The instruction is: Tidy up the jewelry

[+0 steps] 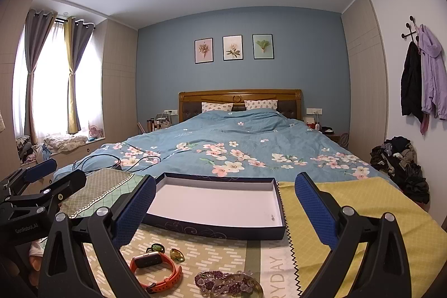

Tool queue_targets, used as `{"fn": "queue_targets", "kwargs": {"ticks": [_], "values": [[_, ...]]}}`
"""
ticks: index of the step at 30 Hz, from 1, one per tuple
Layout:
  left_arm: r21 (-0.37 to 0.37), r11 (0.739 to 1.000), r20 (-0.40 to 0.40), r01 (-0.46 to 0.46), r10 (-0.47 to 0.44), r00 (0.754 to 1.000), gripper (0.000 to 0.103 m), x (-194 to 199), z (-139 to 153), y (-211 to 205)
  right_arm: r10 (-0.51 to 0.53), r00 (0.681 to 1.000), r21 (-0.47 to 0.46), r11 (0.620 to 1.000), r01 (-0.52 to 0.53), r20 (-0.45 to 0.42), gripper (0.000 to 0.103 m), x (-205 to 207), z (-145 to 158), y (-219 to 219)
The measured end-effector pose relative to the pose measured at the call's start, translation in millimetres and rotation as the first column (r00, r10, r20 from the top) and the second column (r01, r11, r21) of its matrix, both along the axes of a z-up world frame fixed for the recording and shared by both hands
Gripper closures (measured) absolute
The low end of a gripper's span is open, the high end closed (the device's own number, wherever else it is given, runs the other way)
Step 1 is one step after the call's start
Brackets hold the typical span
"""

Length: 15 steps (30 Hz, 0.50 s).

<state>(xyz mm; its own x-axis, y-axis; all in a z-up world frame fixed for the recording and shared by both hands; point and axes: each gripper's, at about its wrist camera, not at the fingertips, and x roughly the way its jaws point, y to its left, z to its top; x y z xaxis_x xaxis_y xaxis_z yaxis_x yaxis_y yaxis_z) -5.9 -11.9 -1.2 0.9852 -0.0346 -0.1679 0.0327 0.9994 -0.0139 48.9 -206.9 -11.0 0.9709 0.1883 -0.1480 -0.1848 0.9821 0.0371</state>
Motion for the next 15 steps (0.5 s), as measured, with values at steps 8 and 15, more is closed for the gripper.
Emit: {"fn": "queue_targets", "kwargs": {"ticks": [8, 15], "values": [[-0.004, 1.0, -0.01, 0.005, -0.005, 1.0, 0.006, 1.2, -5.4, -2.8, 0.007, 1.0, -0.002, 1.0, -0.007, -0.008, 0.007, -0.8, -1.4, -1.2], [-0.002, 1.0, -0.015, 0.009, -0.009, 1.0, 0.006, 1.5, -3.1, -0.6, 0.006, 1.0, -0.004, 1.0, -0.007, -0.009, 0.007, 0.9, -0.7, -1.8]]}}
